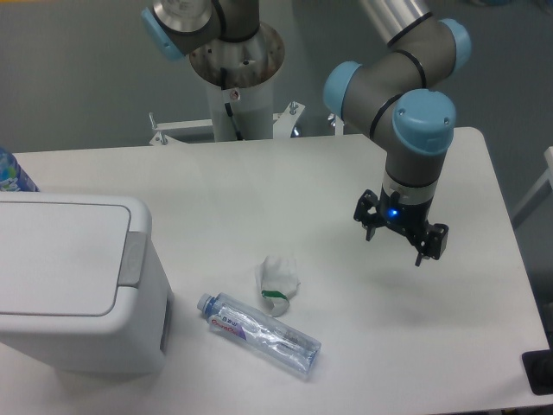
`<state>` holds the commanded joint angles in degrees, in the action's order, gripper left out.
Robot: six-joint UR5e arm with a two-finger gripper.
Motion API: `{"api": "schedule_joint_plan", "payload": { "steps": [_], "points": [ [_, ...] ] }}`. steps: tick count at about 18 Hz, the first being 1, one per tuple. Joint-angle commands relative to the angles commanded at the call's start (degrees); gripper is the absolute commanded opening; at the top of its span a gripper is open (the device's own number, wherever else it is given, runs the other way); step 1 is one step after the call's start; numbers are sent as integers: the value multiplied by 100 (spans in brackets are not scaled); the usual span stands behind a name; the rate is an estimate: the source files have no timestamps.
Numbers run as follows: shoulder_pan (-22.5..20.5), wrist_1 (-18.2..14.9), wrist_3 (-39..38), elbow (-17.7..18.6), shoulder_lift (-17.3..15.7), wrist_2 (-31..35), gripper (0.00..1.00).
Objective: Open the trash can
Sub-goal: 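Move the open gripper toward the white trash bin lid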
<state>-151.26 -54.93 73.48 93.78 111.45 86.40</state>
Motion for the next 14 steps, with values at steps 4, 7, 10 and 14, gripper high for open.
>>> {"api": "schedule_joint_plan", "payload": {
  "steps": [4,7,10,14],
  "points": [
    [0,9,35,-52,0,-17,100],
    [27,18,0,0,9,-26,100],
    [9,306,-428,114,-9,-236,100],
    [44,615,-1553,53,-149,-1089,100]
  ]
}}
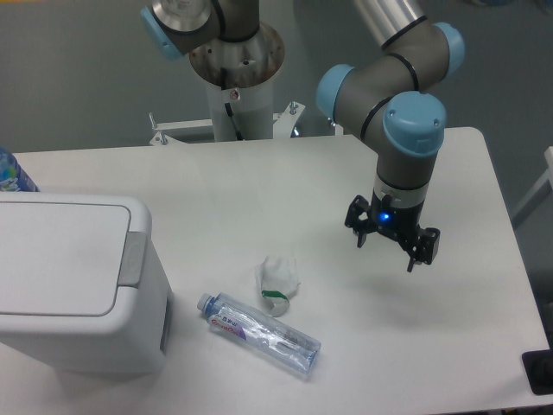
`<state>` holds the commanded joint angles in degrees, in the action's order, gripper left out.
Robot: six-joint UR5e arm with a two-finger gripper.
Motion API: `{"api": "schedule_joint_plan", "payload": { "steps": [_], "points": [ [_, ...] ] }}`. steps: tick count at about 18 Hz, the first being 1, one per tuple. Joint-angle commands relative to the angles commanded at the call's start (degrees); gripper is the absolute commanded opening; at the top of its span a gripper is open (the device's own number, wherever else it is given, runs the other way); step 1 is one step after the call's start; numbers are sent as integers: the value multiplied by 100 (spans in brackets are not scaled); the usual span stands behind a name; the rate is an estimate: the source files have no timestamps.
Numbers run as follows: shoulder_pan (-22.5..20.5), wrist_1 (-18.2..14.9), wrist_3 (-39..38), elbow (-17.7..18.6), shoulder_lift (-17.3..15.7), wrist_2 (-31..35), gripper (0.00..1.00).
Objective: Open the trash can
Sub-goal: 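Move the open gripper toward the white trash bin lid, then lower the gripper onto the edge of the white bin lid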
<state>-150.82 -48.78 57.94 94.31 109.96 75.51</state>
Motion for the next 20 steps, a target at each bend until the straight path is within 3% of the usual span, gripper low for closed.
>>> {"api": "schedule_joint_plan", "payload": {
  "steps": [6,10,20],
  "points": [
    [219,0,-1986,-553,-1,-950,100],
    [395,-9,-2234,-739,-27,-1625,100],
    [738,-17,-3377,-1090,-159,-2084,100]
  ]
}}
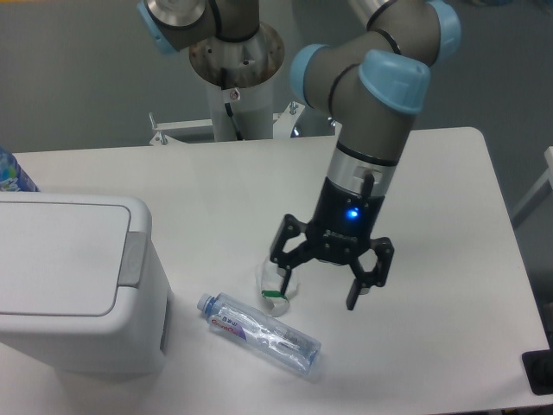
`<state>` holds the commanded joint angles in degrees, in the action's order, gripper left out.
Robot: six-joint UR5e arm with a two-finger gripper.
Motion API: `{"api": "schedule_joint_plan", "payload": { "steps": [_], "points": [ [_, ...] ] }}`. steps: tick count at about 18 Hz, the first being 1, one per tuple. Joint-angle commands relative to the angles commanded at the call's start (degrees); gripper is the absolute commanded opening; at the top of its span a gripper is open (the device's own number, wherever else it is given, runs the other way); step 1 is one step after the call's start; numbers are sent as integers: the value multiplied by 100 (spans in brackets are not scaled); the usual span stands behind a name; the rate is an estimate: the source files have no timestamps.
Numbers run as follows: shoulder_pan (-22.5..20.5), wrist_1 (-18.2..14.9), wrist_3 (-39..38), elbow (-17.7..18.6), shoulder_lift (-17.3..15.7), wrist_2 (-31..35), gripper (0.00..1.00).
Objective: Open the trash can
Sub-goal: 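Lower the gripper onto the edge of the white bin lid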
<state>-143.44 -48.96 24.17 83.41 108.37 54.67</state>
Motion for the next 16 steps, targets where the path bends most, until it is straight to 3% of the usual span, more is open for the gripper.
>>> {"api": "schedule_joint_plan", "payload": {
  "steps": [3,7,16],
  "points": [
    [79,-26,-9,9,-27,-52,100],
    [62,-88,-281,70,-342,-606,100],
    [254,-114,-949,377,-527,-501,100]
  ]
}}
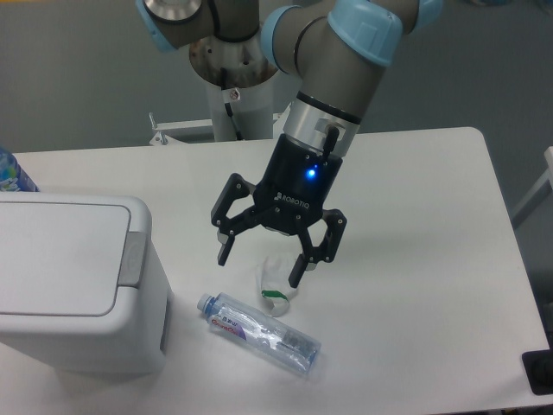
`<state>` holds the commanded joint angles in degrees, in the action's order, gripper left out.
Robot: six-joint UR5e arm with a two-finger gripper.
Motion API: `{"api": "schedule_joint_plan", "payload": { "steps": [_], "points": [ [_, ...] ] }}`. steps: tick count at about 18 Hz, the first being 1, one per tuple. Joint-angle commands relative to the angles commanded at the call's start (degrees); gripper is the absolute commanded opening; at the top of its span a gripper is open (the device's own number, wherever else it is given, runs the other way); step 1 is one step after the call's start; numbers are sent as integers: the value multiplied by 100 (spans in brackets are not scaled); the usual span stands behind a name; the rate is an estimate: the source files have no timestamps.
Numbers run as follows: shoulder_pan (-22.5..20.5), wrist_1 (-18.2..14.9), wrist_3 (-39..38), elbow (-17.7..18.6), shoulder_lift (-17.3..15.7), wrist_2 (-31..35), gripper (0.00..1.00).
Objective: Open the trash can
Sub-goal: 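Lower the gripper onto the edge of the white bin lid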
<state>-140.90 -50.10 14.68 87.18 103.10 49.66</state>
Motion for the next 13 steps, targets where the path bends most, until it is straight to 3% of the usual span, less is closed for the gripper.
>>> {"api": "schedule_joint_plan", "payload": {
  "steps": [5,10,13],
  "points": [
    [150,53,8,404,-211,9,100],
    [457,79,-1,422,-246,9,100],
    [694,97,17,379,-98,403,100]
  ]
}}
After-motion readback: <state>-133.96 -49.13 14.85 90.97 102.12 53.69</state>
